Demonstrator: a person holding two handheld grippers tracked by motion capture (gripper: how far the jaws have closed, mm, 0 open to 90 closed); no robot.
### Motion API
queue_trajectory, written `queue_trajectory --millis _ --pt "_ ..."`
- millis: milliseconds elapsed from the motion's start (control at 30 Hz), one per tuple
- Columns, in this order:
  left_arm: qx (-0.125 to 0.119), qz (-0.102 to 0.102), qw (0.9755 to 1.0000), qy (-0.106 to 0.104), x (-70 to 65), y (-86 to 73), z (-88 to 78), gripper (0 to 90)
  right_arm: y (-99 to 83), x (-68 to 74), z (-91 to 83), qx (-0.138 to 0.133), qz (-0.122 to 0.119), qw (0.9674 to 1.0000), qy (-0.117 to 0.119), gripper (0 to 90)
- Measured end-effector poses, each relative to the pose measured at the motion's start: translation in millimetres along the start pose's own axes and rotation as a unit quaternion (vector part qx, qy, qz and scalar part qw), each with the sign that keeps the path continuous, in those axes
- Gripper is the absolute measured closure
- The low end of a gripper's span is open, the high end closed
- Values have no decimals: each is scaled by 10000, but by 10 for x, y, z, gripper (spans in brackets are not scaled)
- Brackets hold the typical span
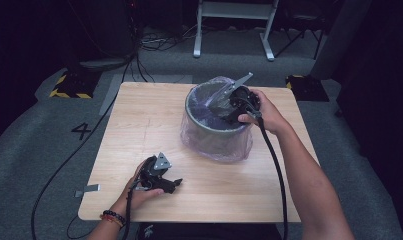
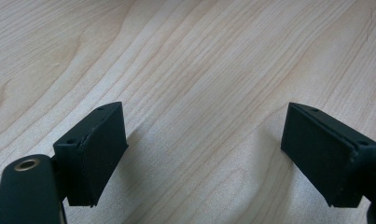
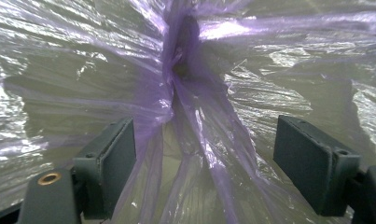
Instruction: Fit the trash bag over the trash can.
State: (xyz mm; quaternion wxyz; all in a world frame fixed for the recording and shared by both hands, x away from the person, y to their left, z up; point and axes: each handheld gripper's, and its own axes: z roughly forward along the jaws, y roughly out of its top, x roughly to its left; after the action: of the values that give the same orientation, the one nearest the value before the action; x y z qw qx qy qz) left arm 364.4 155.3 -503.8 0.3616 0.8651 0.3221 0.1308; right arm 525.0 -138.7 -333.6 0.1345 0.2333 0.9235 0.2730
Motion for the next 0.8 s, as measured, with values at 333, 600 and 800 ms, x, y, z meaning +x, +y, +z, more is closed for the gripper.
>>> queue_trajectory --millis 333,600,800 --pt "1 4 10000 1 0 0 0 140 47 36 48 515 -148 9985 -50 219" --pt "6 3 10000 0 0 0 -1 139 65 17 73 737 27 9973 -52 214" --pt "5 3 10000 0 0 0 -1 139 76 20 88 889 49 9960 -31 213"
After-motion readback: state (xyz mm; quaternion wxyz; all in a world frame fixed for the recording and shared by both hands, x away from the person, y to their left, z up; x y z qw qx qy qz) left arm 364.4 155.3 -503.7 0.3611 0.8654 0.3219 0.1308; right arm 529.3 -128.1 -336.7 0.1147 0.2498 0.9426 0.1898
